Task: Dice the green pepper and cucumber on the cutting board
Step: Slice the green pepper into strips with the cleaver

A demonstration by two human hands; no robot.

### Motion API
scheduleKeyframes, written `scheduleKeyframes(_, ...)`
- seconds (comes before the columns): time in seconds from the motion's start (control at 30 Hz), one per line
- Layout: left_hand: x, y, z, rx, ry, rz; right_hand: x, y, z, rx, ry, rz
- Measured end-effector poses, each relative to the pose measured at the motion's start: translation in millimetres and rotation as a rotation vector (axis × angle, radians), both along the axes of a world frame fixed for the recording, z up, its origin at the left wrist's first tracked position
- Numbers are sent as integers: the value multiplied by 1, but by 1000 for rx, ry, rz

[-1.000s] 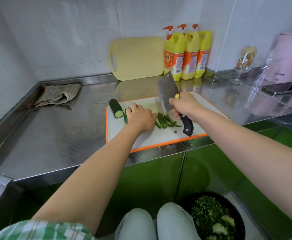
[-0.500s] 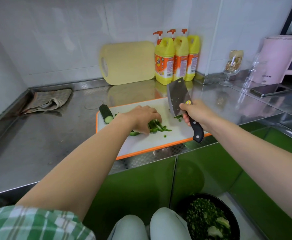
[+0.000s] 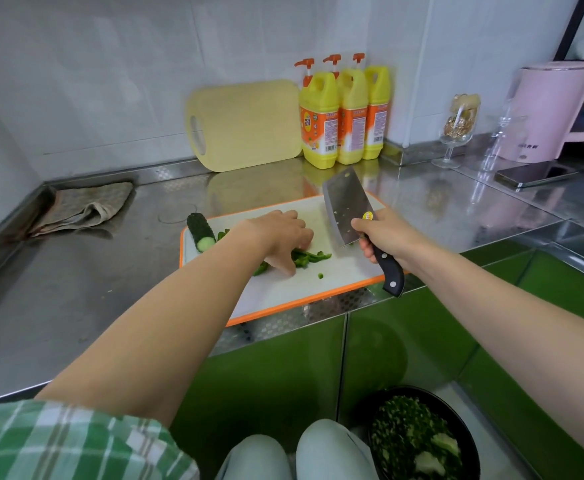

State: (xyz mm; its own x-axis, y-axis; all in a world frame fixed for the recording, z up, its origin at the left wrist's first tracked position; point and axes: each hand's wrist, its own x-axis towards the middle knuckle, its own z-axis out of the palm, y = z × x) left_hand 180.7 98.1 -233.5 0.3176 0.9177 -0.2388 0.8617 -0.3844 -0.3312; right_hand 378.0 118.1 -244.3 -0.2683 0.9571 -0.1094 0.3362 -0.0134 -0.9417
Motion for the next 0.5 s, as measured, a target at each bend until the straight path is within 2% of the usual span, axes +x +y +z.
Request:
scheduleKeyframes(0.17,-6,0,-4,-34,-80,46,0,2,-1,1,-11,7)
scheduleKeyframes(0.5,-14,-10,-15,106,-133,-1,-1,-1,2,-16,14,8)
